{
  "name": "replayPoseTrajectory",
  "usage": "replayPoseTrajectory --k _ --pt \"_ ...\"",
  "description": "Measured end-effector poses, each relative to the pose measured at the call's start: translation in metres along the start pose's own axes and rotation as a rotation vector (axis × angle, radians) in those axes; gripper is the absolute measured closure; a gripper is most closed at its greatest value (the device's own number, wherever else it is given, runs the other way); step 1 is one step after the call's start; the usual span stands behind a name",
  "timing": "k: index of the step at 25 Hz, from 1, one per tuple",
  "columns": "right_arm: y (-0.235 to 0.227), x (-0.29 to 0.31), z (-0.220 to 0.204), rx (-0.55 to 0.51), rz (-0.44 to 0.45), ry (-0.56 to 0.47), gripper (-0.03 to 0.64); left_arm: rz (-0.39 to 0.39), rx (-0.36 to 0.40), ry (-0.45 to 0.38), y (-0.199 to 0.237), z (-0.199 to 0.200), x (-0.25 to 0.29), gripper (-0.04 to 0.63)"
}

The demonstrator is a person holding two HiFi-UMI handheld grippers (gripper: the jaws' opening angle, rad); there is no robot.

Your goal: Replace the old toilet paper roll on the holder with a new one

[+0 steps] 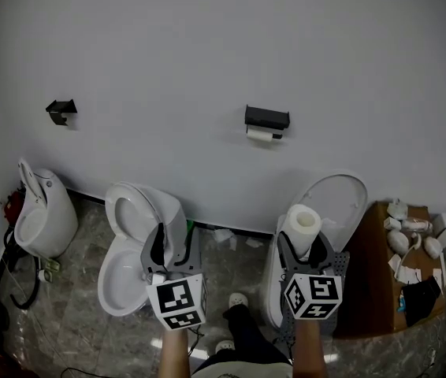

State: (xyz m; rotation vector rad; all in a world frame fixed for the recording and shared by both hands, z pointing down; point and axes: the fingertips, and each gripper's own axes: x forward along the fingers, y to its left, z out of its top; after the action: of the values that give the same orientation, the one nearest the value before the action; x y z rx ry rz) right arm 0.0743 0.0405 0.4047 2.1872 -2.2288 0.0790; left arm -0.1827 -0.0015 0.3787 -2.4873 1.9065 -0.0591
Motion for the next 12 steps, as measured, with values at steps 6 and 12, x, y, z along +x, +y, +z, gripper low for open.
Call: replayPoseTrajectory --k 6,12 --pt "-0.01 0.045 -0.002 -0.005 0.012 -0.001 0.313 0.014 0.007 -0.01 0.002 -0.002 0.044 0.348" --pt "-0.028 0.107 0.003 -0.005 0.024 -0.008 0.313 0.026 0.017 -0.028 0.003 0.003 0.105 0.348"
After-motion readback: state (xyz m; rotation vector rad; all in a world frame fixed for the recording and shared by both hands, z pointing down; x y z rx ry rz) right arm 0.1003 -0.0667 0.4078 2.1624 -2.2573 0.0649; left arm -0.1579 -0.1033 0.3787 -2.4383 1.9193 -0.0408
